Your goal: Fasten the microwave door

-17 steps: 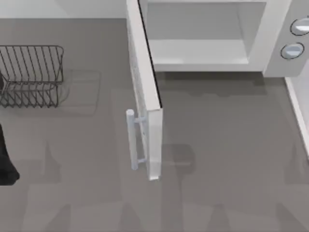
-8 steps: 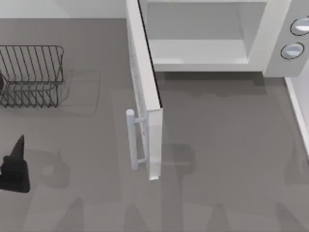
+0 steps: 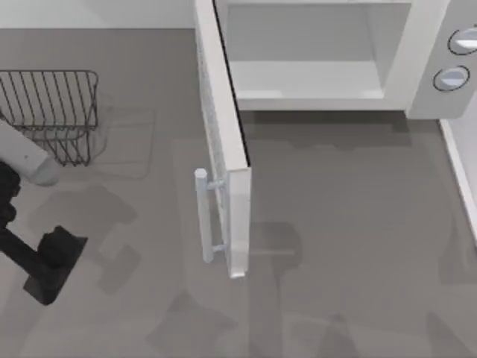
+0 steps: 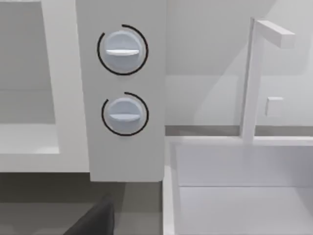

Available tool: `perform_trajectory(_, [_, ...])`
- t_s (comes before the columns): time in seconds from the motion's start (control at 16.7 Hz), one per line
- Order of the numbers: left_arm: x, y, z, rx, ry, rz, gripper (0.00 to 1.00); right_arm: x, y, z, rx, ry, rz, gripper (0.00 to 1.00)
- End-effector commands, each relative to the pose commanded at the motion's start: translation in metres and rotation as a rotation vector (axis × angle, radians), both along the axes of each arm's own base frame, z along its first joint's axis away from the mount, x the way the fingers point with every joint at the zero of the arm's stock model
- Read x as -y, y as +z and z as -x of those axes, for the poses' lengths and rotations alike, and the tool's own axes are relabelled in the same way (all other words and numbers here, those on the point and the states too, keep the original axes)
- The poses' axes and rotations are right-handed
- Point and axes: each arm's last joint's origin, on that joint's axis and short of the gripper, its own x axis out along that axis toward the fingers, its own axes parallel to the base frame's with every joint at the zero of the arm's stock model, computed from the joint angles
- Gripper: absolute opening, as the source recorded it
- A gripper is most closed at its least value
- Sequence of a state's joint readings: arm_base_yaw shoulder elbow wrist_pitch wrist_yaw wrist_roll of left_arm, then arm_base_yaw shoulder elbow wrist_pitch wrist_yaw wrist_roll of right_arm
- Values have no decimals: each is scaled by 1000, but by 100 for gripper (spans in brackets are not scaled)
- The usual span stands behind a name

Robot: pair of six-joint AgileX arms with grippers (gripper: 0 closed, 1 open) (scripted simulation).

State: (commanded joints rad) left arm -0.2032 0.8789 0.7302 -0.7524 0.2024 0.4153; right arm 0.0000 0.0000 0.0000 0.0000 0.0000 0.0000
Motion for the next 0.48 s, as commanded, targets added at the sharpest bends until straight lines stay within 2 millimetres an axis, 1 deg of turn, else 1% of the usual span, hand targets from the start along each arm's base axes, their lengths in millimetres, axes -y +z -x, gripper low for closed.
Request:
perform_trajectory(0.24, [26,36,-48,-222,-238,-71,100,0,0,0,0,0,0,100])
perform_trajectory(0.48, [57,67,-97,-330,-453,-96,100,0,0,0,0,0,0,100])
